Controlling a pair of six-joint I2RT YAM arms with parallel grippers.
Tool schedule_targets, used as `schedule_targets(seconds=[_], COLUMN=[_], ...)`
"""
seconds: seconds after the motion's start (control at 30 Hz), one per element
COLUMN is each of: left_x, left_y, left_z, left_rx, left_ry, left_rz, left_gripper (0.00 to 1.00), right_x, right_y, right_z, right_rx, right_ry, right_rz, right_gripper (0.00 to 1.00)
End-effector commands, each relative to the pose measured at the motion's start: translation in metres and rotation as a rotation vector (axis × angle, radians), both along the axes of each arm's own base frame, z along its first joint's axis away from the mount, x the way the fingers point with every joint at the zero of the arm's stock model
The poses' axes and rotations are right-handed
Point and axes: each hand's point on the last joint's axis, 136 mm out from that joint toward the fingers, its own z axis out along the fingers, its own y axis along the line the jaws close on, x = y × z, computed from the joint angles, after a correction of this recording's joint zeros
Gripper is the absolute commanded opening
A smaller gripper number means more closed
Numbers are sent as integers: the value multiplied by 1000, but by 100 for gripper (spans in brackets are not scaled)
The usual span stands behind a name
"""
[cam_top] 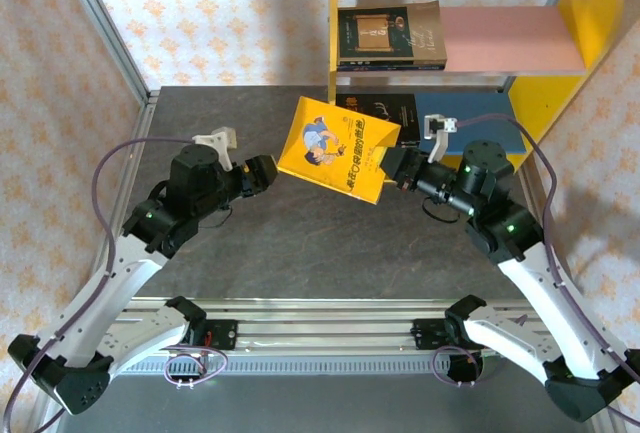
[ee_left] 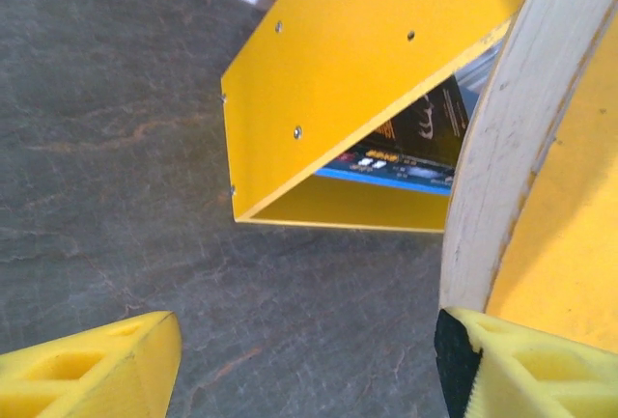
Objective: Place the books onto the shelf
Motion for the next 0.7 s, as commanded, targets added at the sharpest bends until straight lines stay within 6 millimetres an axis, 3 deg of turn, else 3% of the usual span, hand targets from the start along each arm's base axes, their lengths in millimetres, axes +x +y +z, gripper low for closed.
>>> schedule_targets(seconds=[0.0,0.23,0.67], left_x=[0,2,8], left_y=[10,-2,-39], left_z=[25,26,9], left_rx=[-26,-57,-86], left_ry=[-84,-89,-12], left_rz=[54,3,-167], left_gripper=[71,72,73], right_x=[-5,1,3], right_y=[9,18,28], right_z=[15,11,20], right_rx=[35,52,105], right_ry=[-60,-45,-54], right_rz=[61,89,149], right_gripper=[11,10,10])
